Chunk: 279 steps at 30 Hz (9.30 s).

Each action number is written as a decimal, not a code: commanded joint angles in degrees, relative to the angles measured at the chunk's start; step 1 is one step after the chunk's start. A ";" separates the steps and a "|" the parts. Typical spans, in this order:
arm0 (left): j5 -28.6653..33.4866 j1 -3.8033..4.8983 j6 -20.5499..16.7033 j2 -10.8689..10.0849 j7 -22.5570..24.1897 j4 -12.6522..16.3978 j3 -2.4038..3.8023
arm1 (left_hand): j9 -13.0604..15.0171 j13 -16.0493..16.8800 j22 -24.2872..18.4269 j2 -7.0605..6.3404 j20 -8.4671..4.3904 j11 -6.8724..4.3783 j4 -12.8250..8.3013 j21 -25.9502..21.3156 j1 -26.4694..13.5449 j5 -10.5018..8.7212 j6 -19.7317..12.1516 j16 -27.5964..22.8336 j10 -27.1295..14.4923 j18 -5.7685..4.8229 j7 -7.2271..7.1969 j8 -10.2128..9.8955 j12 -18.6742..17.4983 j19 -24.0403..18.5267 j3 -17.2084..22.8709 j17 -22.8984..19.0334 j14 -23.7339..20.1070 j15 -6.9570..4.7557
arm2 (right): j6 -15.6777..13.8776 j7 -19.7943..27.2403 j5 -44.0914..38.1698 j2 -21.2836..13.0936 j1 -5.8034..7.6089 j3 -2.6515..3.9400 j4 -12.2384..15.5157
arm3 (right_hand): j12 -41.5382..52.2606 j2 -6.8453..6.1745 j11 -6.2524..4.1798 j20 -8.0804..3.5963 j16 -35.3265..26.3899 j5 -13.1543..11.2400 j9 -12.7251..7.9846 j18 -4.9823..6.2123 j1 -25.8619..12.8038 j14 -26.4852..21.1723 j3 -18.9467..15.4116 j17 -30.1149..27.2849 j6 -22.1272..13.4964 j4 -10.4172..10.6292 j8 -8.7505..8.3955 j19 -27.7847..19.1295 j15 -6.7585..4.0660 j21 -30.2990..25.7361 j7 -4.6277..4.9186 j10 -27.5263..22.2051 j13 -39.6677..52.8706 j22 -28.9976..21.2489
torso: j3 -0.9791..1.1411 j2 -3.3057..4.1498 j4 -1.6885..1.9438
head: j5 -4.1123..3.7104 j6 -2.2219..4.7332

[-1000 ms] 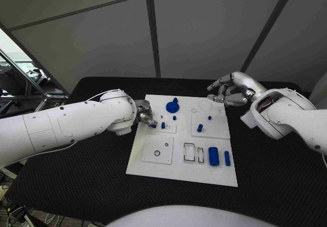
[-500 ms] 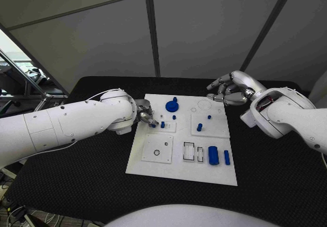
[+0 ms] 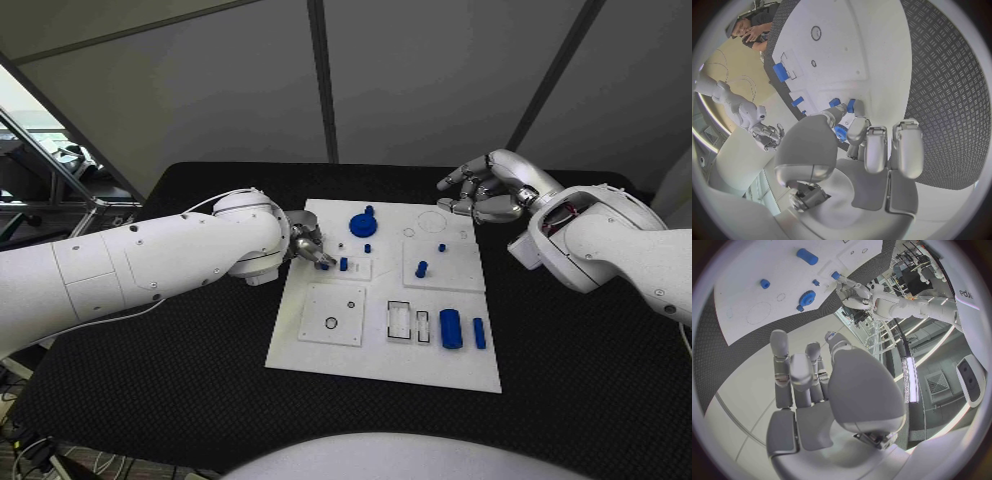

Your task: Assemble the parts on the task board

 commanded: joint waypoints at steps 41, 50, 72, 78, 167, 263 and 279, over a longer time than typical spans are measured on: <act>0.62 -0.07 -4.22 -1.17 1.08 -0.31 1.87 | -0.53 -0.42 10.85 0.88 -0.38 0.09 9.52 -0.28 -1.20 -0.15 1.49 0.30 0.03 -2.97 0.14 -1.39 -0.29 2.47 -20.75 12.08 5.15 -0.44 | 0.03 0.60 -0.14 -0.17 0.10 0.03 0.00 | 0.25 0.10 -0.14 -0.10 -0.40 0.12 0.04 0.17 -0.61 0.58 -0.16 0.02 0.46 0.45 0.14 0.28 -0.10 -0.33 0.11 0.36 -0.13 -0.12 | 0.05 -0.02 0.05 | 0.16 0.30; 4.86 0.00 -9.41 -2.21 8.37 -0.43 3.57 | -3.03 -22.06 3.14 3.05 1.48 3.21 9.54 -14.60 3.66 0.15 -5.26 -3.99 -16.71 0.07 3.58 -5.76 -19.17 -4.92 -24.53 7.58 3.08 2.16 | -0.04 0.58 -0.14 -0.20 0.10 0.03 -0.13 | 0.11 0.08 -0.14 -0.10 -0.53 0.12 0.02 0.18 -0.64 0.56 -0.17 -0.08 0.41 0.49 0.12 0.24 -0.10 -0.42 0.12 0.25 -0.31 -0.21 | 0.09 -0.06 0.05 | -0.27 0.55; -8.43 0.11 -17.99 4.63 34.51 -6.17 0.19 | -20.95 -47.34 -27.67 -0.96 6.72 7.88 5.00 -60.56 21.20 -0.03 -3.17 -49.87 -23.27 5.70 7.50 -20.67 -40.18 -22.99 -23.04 -39.68 -20.42 7.01 | -0.08 0.55 -0.14 0.00 0.11 0.03 -0.21 | 0.09 0.09 -0.16 -0.11 -0.64 0.20 0.00 0.19 -0.48 0.55 -0.08 -0.13 0.38 0.44 0.12 0.21 -0.11 -0.49 0.10 0.21 -0.36 -0.28 | 0.00 0.06 0.03 | -1.77 1.55; -15.17 0.11 -16.80 6.45 34.22 -7.86 -0.63 | -22.50 -49.08 -28.21 -0.71 6.33 7.69 4.74 -60.47 21.27 -0.03 -1.58 -47.69 -22.95 5.64 7.19 -21.98 -40.47 -20.93 -24.29 -39.91 -18.95 6.67 | -0.06 0.53 -0.14 0.11 0.11 0.03 -0.18 | 0.12 0.09 -0.17 -0.12 -0.62 0.28 0.00 0.19 -0.36 0.56 0.00 -0.08 0.38 0.39 0.13 0.24 -0.12 -0.49 0.09 0.20 -0.36 -0.25 | 0.02 0.09 -0.08 | -1.70 1.72; -21.11 -0.66 -11.70 7.26 30.56 -8.49 1.82 | -27.71 -59.96 4.63 -2.21 4.19 6.38 -2.27 -16.47 22.80 0.18 11.15 -9.52 -9.91 0.22 6.55 -31.48 -56.22 -4.49 -3.78 -14.67 -2.60 4.74 | 0.04 0.79 -0.14 0.63 0.10 0.03 -0.56 | 0.42 0.18 -0.19 -0.15 -0.44 0.55 -0.02 0.15 -0.26 0.68 0.18 0.24 0.43 0.45 0.20 0.43 -0.15 -0.39 0.09 0.42 -0.16 -0.06 | 0.08 -0.19 0.16 | -1.91 1.61; -19.71 -1.62 -6.03 4.89 26.45 -9.54 1.70 | -28.30 -60.50 3.62 -4.87 5.33 8.08 -2.58 -20.68 17.34 0.03 2.06 -11.42 -14.85 0.93 7.30 -38.22 -62.62 -6.01 -3.42 -19.50 -3.88 6.09 | -0.04 0.31 -0.19 0.29 0.11 0.03 -0.65 | -1.73 -0.03 -0.13 -0.15 -1.39 0.67 -0.08 0.28 -0.31 0.49 0.29 -0.45 0.27 0.65 0.18 0.01 -0.11 -1.15 0.14 -1.36 -2.63 -0.90 | 0.02 -0.07 0.04 | -1.63 0.98; -18.17 -1.67 -10.17 1.66 27.99 -8.51 2.68 | -27.92 -60.31 2.40 -4.33 5.59 8.37 -2.74 -23.56 17.13 0.06 2.65 -12.15 -15.36 1.44 7.93 -37.30 -62.93 -6.75 -4.43 -21.36 -4.27 6.28 | 7.79 -4.74 -11.79 0.43 0.09 0.02 -3.29 | -24.75 -0.21 0.02 -0.46 -5.36 -7.76 0.00 -0.27 5.38 1.14 6.76 -2.87 5.06 -1.50 1.00 2.75 -0.26 1.29 -0.07 -3.81 -22.98 2.67 | 0.00 -0.15 0.07 | -1.86 1.37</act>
